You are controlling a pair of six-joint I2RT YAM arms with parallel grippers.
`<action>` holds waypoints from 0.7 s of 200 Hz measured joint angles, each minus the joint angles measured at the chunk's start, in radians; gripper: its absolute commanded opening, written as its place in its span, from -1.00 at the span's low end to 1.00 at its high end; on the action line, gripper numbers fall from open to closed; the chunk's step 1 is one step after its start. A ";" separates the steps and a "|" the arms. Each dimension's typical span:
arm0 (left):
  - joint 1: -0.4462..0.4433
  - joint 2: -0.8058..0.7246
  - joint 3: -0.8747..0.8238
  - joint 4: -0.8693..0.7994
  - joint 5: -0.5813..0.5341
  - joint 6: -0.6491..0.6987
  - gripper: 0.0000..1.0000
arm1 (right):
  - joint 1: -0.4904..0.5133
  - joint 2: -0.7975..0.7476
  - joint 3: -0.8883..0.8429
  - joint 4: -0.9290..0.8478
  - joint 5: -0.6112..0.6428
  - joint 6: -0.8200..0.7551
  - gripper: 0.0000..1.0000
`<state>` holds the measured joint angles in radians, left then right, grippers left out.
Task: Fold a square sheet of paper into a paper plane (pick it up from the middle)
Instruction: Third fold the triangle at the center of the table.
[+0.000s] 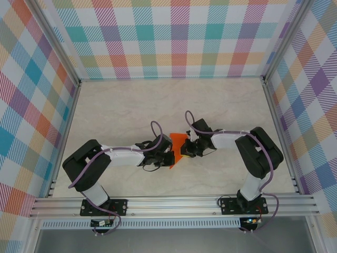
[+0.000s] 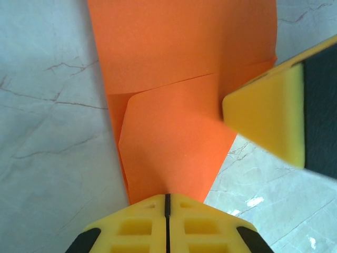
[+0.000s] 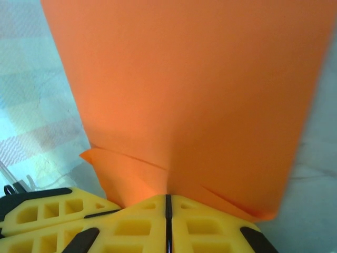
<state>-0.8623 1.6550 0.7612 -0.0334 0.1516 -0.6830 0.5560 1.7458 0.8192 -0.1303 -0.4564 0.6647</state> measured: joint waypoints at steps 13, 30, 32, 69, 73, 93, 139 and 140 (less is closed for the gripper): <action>0.000 0.000 -0.002 0.003 0.000 0.003 -0.87 | -0.022 0.000 0.000 0.003 0.000 0.000 -0.81; 0.000 0.000 -0.002 0.003 0.000 0.004 -0.87 | -0.049 0.000 0.000 0.007 0.003 -0.005 -0.80; 0.000 0.000 -0.002 0.003 0.000 0.004 -0.87 | -0.052 0.000 0.000 0.007 0.003 -0.005 -0.81; 0.000 0.002 -0.002 0.008 0.000 0.014 -0.87 | -0.103 0.007 0.000 0.017 -0.008 -0.026 -0.80; 0.000 0.002 -0.002 0.009 -0.001 0.015 -0.87 | -0.106 0.008 0.000 0.018 -0.012 -0.027 -0.80; 0.000 0.003 -0.002 0.010 0.000 0.018 -0.88 | -0.119 0.010 0.000 0.019 -0.019 -0.038 -0.78; 0.000 0.003 -0.002 0.011 0.000 0.018 -0.88 | -0.139 -0.006 0.008 -0.008 0.005 -0.069 -0.74; 0.000 0.003 -0.002 0.011 0.000 0.018 -0.88 | -0.140 -0.009 0.008 -0.010 0.006 -0.071 -0.73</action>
<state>-0.8623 1.6581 0.7597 -0.0227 0.1513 -0.6647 0.4160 1.7367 0.8268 -0.1406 -0.4507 0.5941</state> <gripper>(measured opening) 0.066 0.121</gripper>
